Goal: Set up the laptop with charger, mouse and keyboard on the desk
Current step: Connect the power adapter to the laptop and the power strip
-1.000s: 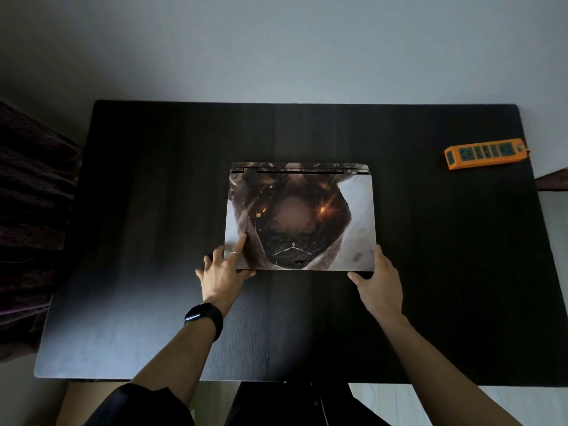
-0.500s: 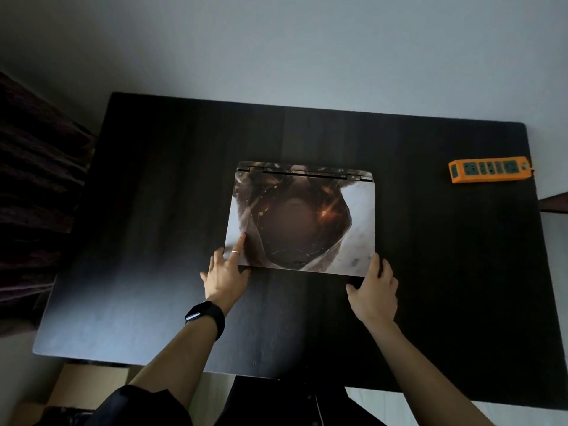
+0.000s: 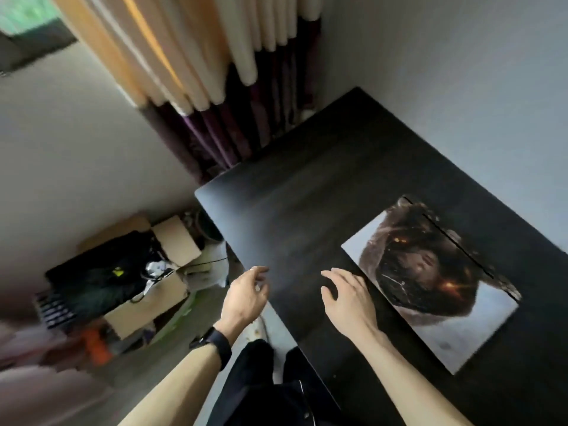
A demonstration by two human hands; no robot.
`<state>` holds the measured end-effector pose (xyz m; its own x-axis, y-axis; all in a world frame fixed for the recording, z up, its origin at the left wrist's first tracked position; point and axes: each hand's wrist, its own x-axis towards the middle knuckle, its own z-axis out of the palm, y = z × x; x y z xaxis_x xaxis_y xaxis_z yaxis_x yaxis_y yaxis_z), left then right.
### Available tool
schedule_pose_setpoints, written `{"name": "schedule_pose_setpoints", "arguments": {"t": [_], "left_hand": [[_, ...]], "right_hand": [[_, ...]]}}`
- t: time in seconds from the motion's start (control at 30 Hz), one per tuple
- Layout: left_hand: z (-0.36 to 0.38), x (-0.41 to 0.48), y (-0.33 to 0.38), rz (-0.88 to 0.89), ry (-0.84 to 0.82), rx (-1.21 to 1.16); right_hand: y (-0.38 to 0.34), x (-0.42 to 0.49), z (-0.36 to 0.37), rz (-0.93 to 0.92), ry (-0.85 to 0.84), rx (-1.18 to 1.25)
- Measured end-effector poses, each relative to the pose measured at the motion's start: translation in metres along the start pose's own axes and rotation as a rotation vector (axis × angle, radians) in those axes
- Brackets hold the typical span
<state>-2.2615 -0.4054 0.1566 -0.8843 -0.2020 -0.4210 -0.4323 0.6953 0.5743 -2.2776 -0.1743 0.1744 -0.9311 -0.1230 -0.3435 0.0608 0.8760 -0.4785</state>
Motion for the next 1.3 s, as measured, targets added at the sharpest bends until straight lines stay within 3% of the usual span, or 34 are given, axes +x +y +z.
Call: {"name": "schedule_pose_setpoints", "arguments": {"t": [0.17,0.4,0.47,0.9,1.3], "left_hand": [[-0.050,-0.049,-0.088,-0.202,0.206,-0.170],[-0.102,-0.110,-0.198,-0.326,0.240,-0.259],[-0.131,-0.145,-0.264,-0.374,0.283,-0.308],[-0.194,-0.178,-0.362,-0.473,0.341,-0.368],[-0.211,-0.116,-0.409,-0.619,0.173,-0.362]], "right_hand": [[-0.083,0.001,0.028,-0.231,-0.181,-0.048],[-0.174,-0.040,0.105,-0.313,-0.321,-0.071],[-0.227,-0.072,0.153,-0.371,-0.364,-0.087],[-0.335,-0.108,0.228,-0.420,-0.506,-0.045],[-0.369,-0.013,0.284,-0.285,-0.647,-0.042]]}}
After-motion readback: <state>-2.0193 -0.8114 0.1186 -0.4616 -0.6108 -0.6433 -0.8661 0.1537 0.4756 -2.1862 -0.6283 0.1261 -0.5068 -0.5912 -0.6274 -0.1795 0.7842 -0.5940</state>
